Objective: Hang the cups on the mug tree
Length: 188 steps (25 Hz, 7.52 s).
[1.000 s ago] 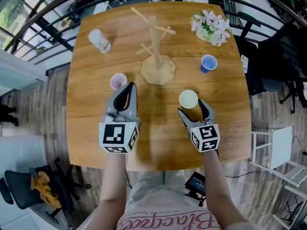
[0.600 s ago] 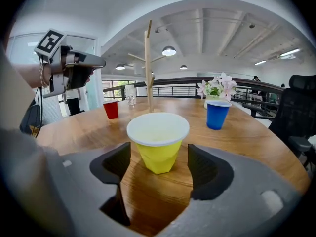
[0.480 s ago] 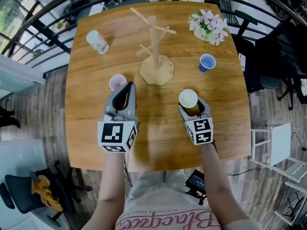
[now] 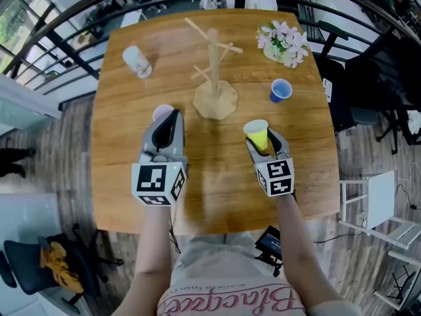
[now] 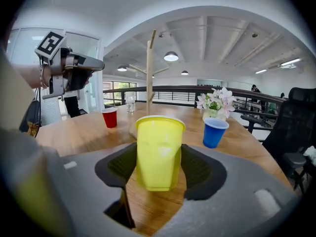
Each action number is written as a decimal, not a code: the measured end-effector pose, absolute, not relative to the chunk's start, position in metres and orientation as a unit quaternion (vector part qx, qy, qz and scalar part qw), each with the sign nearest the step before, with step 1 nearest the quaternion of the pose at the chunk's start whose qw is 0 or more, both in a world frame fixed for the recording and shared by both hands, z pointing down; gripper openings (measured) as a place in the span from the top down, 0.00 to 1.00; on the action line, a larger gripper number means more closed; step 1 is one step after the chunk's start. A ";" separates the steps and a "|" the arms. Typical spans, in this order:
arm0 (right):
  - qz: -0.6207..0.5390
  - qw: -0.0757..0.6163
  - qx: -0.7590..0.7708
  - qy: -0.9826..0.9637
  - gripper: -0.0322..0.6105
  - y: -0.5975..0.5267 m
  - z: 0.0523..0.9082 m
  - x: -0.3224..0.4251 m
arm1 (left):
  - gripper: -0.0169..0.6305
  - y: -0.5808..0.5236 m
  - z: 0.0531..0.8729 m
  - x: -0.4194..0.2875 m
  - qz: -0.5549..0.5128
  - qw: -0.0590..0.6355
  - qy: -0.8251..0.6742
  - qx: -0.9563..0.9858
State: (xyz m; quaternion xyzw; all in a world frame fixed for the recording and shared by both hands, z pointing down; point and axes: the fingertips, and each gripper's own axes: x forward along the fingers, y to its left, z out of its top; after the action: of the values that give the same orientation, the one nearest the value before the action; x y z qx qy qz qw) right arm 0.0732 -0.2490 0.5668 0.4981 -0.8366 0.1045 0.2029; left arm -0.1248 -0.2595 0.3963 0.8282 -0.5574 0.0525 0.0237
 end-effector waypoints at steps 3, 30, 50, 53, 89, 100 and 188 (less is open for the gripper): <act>0.085 0.203 0.495 -0.840 0.54 -0.254 0.548 0.071 | 0.95 -0.259 0.386 -0.126 0.045 0.019 -0.559 0.828; -0.120 0.430 0.417 -0.792 0.54 -0.324 0.503 0.026 | 0.95 -0.257 0.348 -0.185 0.009 -0.005 -0.594 0.805; -0.418 0.704 0.211 -0.533 0.54 -0.355 0.531 -0.009 | 0.95 -0.256 0.351 -0.234 -0.004 0.007 -0.616 0.788; -0.426 0.708 0.206 -0.524 0.54 -0.353 0.536 -0.011 | 0.95 -0.255 0.351 -0.236 -0.003 0.006 -0.618 0.787; -0.136 0.292 0.480 -0.816 0.58 -0.278 0.386 0.010 | 0.95 -0.227 0.284 -0.175 -0.012 -0.073 -0.599 0.797; -0.098 0.117 0.541 -0.827 0.95 -0.251 0.344 0.065 | 0.95 -0.224 0.276 -0.146 -0.014 -0.086 -0.580 0.810; 0.052 0.147 0.585 -0.796 0.50 -0.367 0.490 0.156 | 0.95 -0.280 0.316 -0.107 0.027 -0.059 -0.573 0.817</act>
State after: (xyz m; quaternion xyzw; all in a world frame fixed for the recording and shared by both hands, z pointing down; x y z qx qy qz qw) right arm 0.1555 -0.3674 0.4903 0.5854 -0.7956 0.0521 0.1470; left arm -0.1072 -0.2804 0.3159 0.8170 -0.5730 0.0275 -0.0591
